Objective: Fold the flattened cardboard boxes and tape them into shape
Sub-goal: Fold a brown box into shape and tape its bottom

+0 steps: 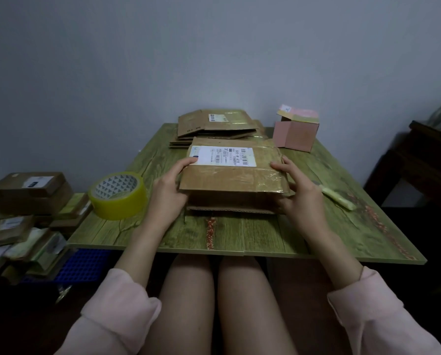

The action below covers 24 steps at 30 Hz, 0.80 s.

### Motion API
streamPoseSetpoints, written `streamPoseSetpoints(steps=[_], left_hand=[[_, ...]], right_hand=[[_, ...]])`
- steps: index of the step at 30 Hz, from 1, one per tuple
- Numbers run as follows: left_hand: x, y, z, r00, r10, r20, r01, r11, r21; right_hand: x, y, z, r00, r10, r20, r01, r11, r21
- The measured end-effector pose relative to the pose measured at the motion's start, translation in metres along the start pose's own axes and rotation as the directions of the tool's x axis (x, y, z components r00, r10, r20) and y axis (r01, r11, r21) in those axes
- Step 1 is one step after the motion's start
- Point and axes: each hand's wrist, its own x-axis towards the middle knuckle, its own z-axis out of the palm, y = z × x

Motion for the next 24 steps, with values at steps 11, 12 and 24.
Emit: streamPoseSetpoints(steps=[11,12,24], left_hand=[[-0.003,-0.002,-0.018,0.942,-0.062,0.33,0.175,0.93,-0.323],[-0.003,0.0,-0.016,0.951,-0.059,0.305,0.164,0.928,-0.334],[0.0,-0.013,0.008,0.999,-0.012,-0.05,0.004,0.988,-0.157]], right_hand=[[0.002,-0.003,-0.033,0.92,0.037,0.391,-0.13,0.968,0.215],[0.003,-0.002,-0.031,0.937,0.043,0.346,-0.124,0.968,0.216],[0.002,0.009,0.006,0.988,-0.145,-0.062,0.142,0.989,-0.047]])
